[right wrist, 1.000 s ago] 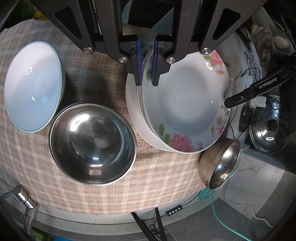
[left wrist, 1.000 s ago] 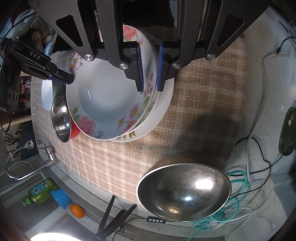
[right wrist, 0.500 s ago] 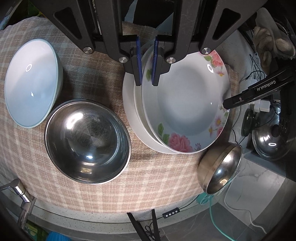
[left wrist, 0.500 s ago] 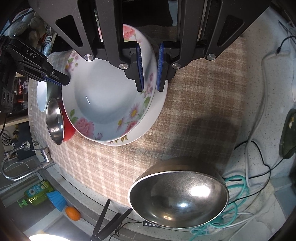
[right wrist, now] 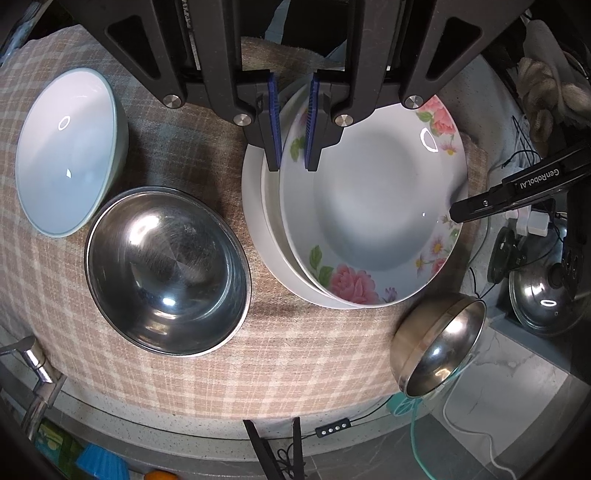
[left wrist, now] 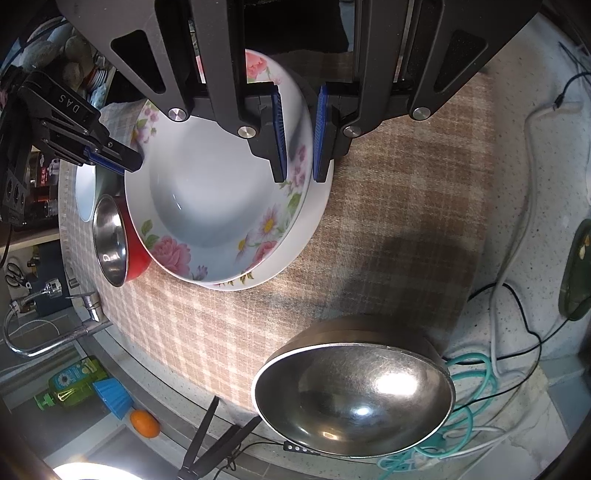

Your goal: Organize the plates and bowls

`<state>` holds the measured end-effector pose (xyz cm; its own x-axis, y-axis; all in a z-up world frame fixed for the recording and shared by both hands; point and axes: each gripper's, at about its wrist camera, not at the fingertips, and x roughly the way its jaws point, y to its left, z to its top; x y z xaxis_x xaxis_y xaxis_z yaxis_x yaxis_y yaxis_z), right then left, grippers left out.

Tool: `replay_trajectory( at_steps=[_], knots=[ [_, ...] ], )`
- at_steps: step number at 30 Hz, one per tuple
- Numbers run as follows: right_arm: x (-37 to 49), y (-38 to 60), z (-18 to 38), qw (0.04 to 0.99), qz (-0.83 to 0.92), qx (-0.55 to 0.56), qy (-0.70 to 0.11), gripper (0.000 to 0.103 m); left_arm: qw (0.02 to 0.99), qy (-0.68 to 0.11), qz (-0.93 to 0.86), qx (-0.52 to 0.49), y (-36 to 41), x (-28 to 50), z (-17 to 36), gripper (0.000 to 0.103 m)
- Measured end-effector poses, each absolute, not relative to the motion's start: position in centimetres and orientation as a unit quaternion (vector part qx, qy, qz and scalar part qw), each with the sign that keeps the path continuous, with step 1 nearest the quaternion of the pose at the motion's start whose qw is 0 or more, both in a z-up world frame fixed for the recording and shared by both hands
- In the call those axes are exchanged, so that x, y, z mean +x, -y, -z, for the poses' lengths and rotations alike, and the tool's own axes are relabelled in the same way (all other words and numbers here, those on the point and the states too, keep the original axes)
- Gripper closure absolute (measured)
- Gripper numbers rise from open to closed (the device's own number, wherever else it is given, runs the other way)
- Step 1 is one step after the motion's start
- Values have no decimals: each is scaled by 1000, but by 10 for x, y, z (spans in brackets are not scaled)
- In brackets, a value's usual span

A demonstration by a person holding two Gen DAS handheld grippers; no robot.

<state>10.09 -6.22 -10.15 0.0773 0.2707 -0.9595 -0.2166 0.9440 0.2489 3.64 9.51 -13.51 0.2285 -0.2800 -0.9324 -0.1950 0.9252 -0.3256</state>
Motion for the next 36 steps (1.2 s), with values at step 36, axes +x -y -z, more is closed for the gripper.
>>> replay_trajectory(
  at_steps=[36],
  knots=[
    [91, 93, 59, 788, -175, 37, -590, 86, 788, -581, 13, -202, -101, 28, 106, 91]
  ],
)
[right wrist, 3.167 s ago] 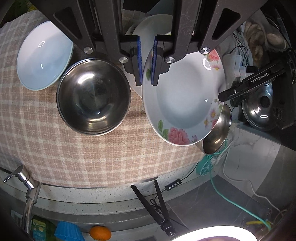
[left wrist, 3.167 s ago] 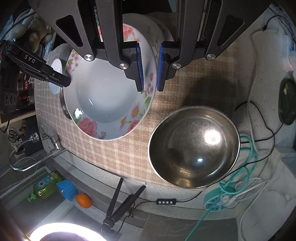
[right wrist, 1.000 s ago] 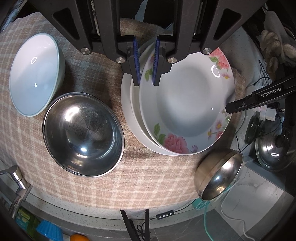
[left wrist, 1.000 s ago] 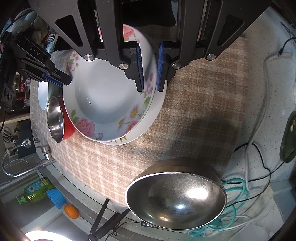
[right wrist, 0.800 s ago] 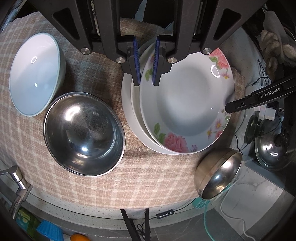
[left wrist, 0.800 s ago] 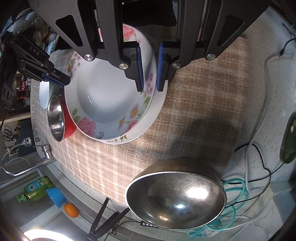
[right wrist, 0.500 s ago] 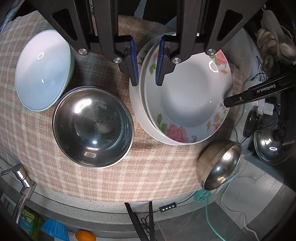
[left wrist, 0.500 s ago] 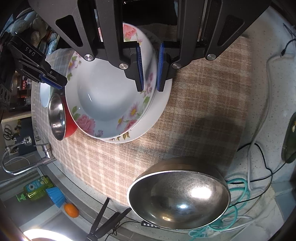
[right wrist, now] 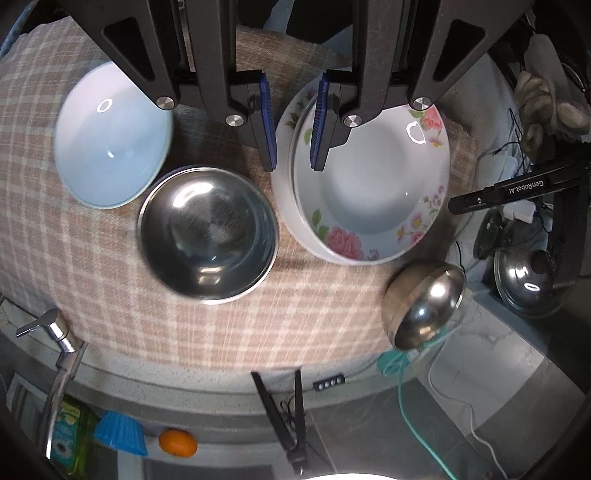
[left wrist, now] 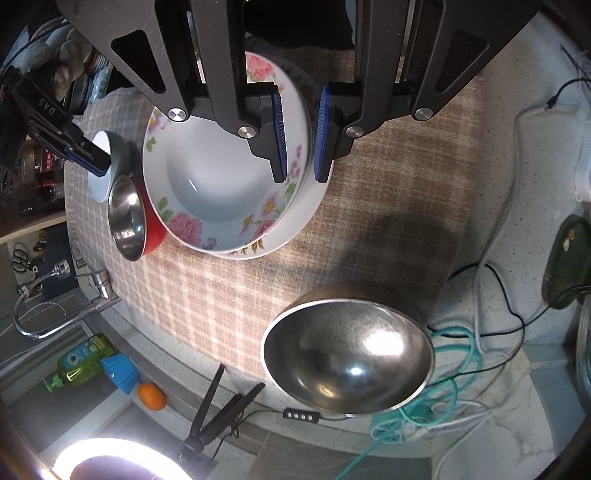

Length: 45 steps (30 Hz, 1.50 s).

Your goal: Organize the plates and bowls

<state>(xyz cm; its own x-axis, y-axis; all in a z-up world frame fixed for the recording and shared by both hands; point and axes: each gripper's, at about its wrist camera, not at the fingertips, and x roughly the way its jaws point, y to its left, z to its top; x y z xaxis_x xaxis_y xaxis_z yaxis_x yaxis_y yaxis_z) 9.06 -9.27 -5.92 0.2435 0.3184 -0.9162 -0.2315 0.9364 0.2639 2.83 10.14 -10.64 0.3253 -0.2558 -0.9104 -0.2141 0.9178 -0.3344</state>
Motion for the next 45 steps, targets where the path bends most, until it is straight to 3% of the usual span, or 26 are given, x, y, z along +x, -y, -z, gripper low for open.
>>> replay_trajectory(
  at_steps=[13, 15, 21, 31, 45],
  knots=[
    [85, 136, 19, 840, -166, 58, -514, 81, 811, -530, -25, -246, -130, 15, 84, 88],
    [89, 132, 16, 839, -176, 58, -512, 74, 813, -525, -35, -250, -140, 16, 82, 88],
    [107, 110, 10, 830, -187, 40, -523, 74, 818, -512, -56, -255, -171, 26, 78, 83],
    [159, 49, 11, 799, -237, 75, -547, 74, 804, -527, -49, -270, -209, 66, 91, 83],
    [227, -32, 65, 754, -248, 111, -597, 74, 792, -547, -32, -269, -231, 120, 112, 82]
  ],
)
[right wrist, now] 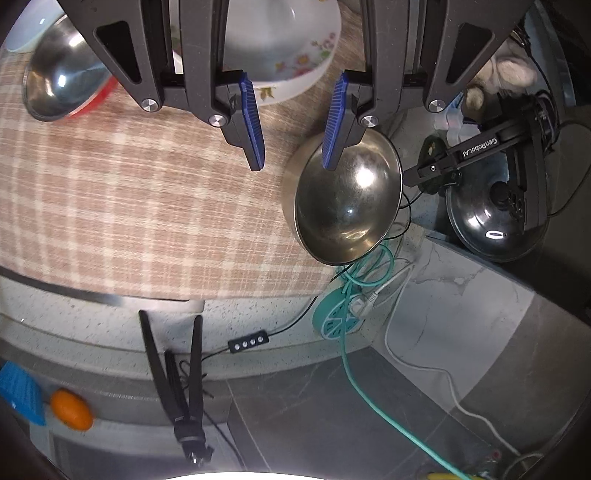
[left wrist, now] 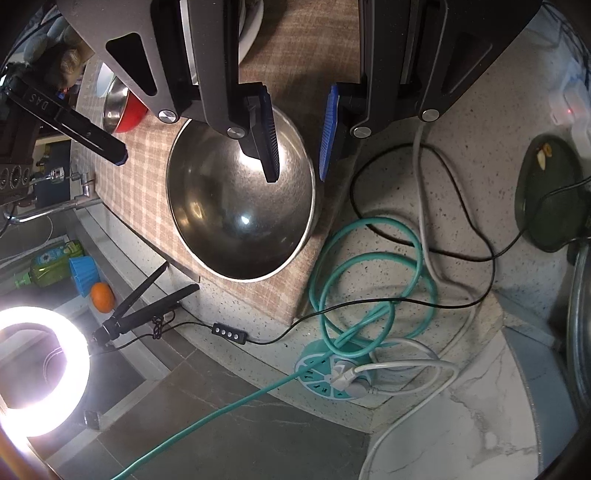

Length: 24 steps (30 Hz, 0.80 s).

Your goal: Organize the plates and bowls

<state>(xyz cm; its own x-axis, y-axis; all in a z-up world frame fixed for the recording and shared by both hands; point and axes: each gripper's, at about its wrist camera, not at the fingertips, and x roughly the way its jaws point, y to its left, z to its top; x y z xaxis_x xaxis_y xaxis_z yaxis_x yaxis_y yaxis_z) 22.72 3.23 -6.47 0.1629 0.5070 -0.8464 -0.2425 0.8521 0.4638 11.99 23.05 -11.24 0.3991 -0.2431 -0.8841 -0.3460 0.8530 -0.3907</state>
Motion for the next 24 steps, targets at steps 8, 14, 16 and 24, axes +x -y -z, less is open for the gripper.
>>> replay_trajectory(
  at_steps=[8, 14, 16, 24],
  knots=[
    [248, -52, 88, 743, -236, 110, -616, 74, 783, -562, -24, -266, -232, 134, 125, 82],
    [254, -62, 100, 738, -233, 105, -625, 74, 783, -567, -24, -256, -232, 140, 130, 83],
    [255, -66, 102, 737, -232, 102, -627, 75, 782, -568, -21, -256, -232, 141, 131, 83],
    [254, -73, 110, 731, -230, 93, -635, 90, 784, -570, -20, -245, -231, 143, 133, 87]
  ],
)
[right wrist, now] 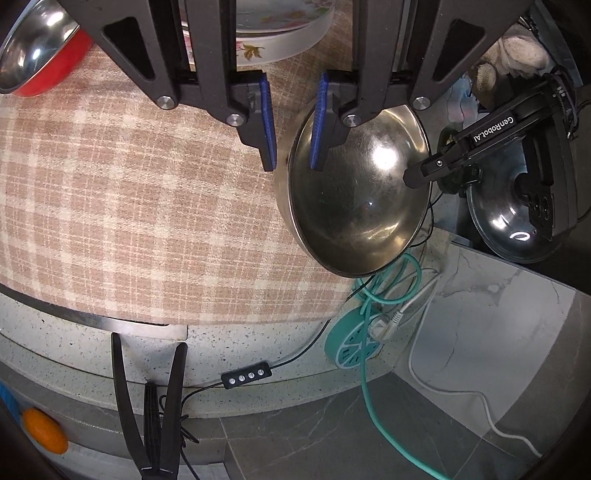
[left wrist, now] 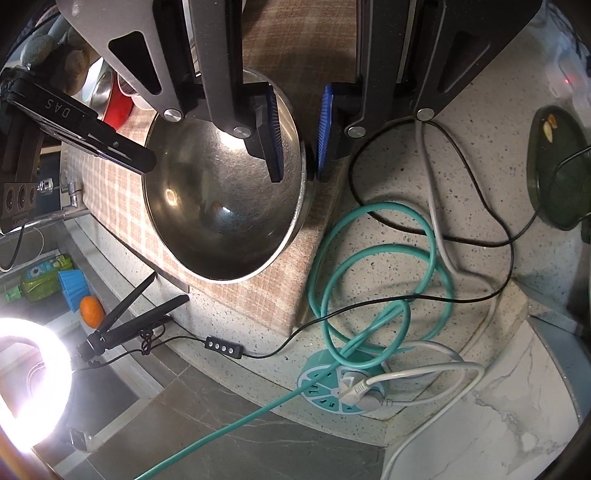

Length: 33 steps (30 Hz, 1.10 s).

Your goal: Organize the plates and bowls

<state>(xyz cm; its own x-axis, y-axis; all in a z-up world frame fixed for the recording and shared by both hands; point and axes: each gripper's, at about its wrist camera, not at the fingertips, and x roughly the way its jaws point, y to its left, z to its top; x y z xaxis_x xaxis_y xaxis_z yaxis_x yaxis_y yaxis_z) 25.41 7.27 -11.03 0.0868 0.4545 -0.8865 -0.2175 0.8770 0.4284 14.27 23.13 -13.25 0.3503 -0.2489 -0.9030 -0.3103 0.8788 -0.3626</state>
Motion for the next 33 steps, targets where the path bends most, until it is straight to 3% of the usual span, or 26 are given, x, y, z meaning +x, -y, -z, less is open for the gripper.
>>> replay_trajectory(
  at_steps=[15, 33],
  knots=[
    [247, -64, 101, 745, -212, 82, -627, 93, 791, -564, -5, -235, -216, 146, 126, 87],
    [242, 8, 79, 773, -149, 88, -610, 93, 800, -568, 59, -185, -138, 185, 119, 87]
  ],
)
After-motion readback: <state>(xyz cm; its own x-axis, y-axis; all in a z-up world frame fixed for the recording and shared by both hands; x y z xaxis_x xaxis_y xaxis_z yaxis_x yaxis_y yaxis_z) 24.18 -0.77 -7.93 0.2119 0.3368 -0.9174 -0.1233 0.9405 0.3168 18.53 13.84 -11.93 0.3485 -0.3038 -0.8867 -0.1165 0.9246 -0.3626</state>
